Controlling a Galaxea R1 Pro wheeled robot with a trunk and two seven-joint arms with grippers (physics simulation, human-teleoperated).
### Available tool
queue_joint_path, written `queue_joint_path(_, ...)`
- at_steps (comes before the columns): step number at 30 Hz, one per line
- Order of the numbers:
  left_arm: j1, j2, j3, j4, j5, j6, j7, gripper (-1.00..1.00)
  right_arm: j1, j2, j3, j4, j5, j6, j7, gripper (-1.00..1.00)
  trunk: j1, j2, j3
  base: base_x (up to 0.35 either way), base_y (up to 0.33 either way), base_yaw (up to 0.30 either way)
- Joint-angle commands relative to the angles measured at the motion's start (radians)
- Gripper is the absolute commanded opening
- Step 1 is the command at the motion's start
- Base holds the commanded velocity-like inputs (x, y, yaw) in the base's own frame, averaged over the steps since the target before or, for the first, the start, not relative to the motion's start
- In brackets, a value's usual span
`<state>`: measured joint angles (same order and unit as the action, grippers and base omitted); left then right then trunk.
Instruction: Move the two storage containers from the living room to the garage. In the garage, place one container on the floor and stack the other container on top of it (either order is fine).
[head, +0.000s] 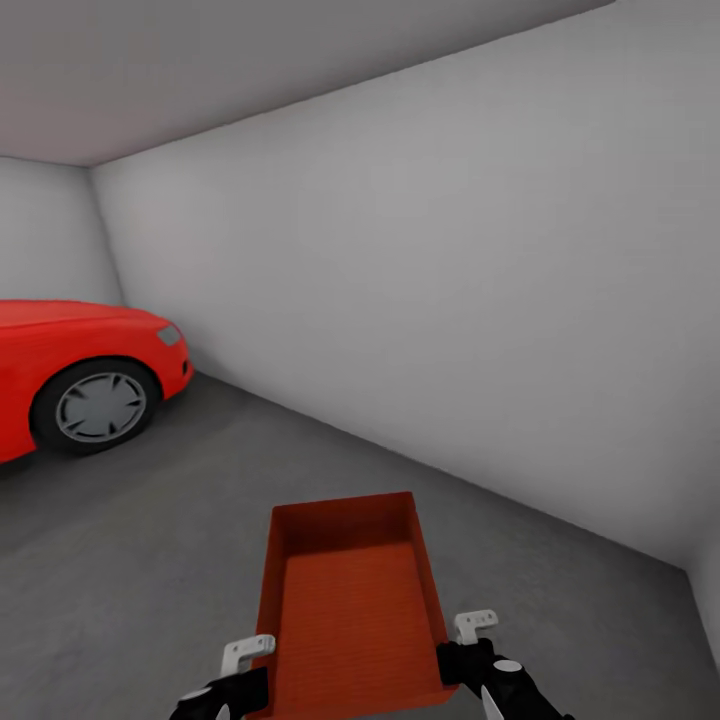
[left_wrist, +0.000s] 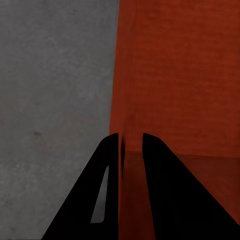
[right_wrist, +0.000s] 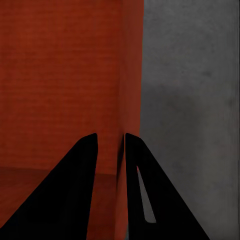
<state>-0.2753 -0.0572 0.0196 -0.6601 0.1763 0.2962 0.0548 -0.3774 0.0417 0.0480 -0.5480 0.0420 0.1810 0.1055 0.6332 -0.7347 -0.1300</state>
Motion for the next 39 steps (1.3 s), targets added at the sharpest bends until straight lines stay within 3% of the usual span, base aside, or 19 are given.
queue_joint_path(1, 0.001, 0.016, 0.0, -0.004, -0.06, -0.049, 0.028, -1.0, -0.001, 0.0, -0.003, 0.0, -0.048, 0.006, 0.036, -1.0, 0.001, -0.001, -0.002, 0.325, 0.0, -0.28)
queue_joint_path(39, 0.001, 0.016, 0.006, -0.003, -0.055, -0.075, 0.025, -1.0, -0.001, 0.0, -0.003, 0.0, -0.048, 0.006, 0.036, -1.0, 0.001, -0.001, -0.002, 0.325, 0.0, -0.28)
